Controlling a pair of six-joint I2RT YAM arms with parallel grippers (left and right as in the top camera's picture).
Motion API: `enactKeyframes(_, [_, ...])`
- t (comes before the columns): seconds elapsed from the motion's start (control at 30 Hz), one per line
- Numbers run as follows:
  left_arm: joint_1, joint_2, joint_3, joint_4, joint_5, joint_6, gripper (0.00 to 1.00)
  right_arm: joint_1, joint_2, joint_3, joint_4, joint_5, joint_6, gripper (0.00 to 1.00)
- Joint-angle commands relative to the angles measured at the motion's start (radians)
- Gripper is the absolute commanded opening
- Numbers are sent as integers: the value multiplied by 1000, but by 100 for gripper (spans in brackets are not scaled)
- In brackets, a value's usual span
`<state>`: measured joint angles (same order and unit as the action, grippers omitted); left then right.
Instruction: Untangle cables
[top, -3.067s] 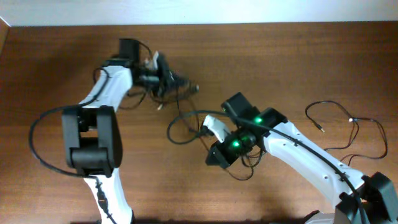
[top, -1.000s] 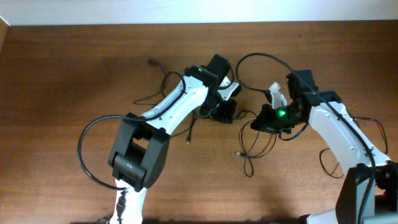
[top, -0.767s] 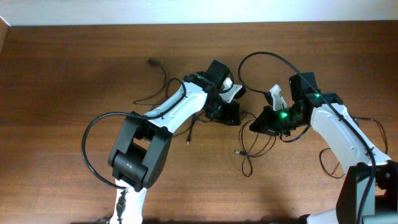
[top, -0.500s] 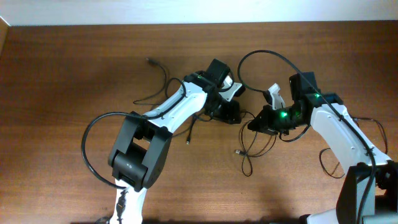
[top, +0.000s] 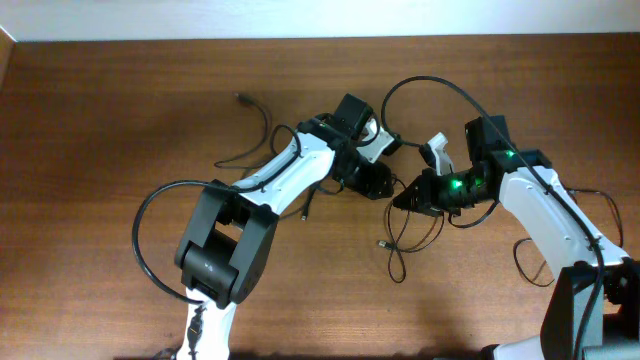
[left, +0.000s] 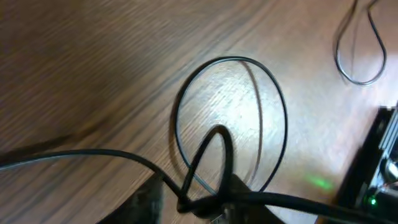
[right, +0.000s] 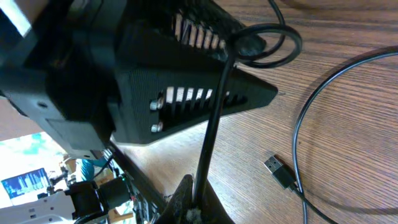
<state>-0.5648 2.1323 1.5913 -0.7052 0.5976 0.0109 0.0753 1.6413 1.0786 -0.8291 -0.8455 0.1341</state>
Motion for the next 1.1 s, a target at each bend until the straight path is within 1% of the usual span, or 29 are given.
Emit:
enactKeyframes(0.0, [-2,0,-5,14,44,51,22,-4,4,-9,2,-77,-14,4])
enactKeyframes(0.03, [-2,0,-5,17,37,50,19,-4,4,-9,-1,-80,-14,4])
enactKeyframes(0.07, [-2,0,-5,17,23,50,6,-4,4,-9,0,-79,-15,4])
enactKeyframes(0.1, [-2,0,-5,12,24,50,0,-4,4,-9,1,-74,-15,4])
enactKeyframes(0.2, [-1,0,-5,-6,25,63,0,-4,4,-9,9,-6,-15,4])
enactKeyframes(0.23, [5,-1,-5,-15,40,93,0,-5,4,-9,22,23,-27,7])
enactKeyframes(0.27, [19,-1,-4,-30,100,144,0,-5,4,-9,42,19,-54,13])
enactKeyframes(0.3, [31,-1,-4,-41,142,172,0,-6,3,-9,51,4,-77,23])
enactKeyframes(0.33, [57,-1,-4,-70,211,229,0,-13,3,-8,55,-101,-192,51])
enactKeyframes(0.37, [85,-1,-4,-104,257,277,0,-30,3,-7,40,-199,-297,76])
enactKeyframes(0.4, [102,-1,-4,-126,278,303,0,-46,3,-7,33,-230,-322,82])
enactKeyframes(0.43, [126,-1,-4,-160,307,354,0,-82,3,-7,33,-232,-321,83])
enactKeyframes(0.5, [151,-1,-4,-198,377,425,0,-121,3,-7,27,-216,-320,83])
enactKeyframes(0.53, [158,-1,-4,-201,423,433,0,-122,3,-9,16,-214,-320,74])
enactKeyframes(0.6, [157,-1,-4,-193,485,438,0,-108,3,-9,-2,-134,-304,48])
enactKeyframes(0.63, [157,-1,-4,-195,515,451,0,-102,3,-10,-2,-97,-285,46])
enactKeyframes(0.7, [157,-1,-4,-195,581,452,0,-80,3,-12,8,-85,-276,45])
enactKeyframes(0.8, [148,-1,-4,-198,623,451,0,-51,3,-14,38,-85,-275,44])
enactKeyframes(0.9, [141,-1,-4,-220,627,451,0,-29,3,-14,122,-81,-208,40])
enactKeyframes(0.97, [141,-1,-4,-233,639,451,0,-16,3,-14,151,-24,-165,36])
enactKeyframes(1.03, [140,-1,-4,-238,642,451,0,10,3,-14,178,-6,-151,35])
enactKeyframes(1.07, [140,-1,-4,-240,641,451,0,16,3,-14,191,-6,-151,32])
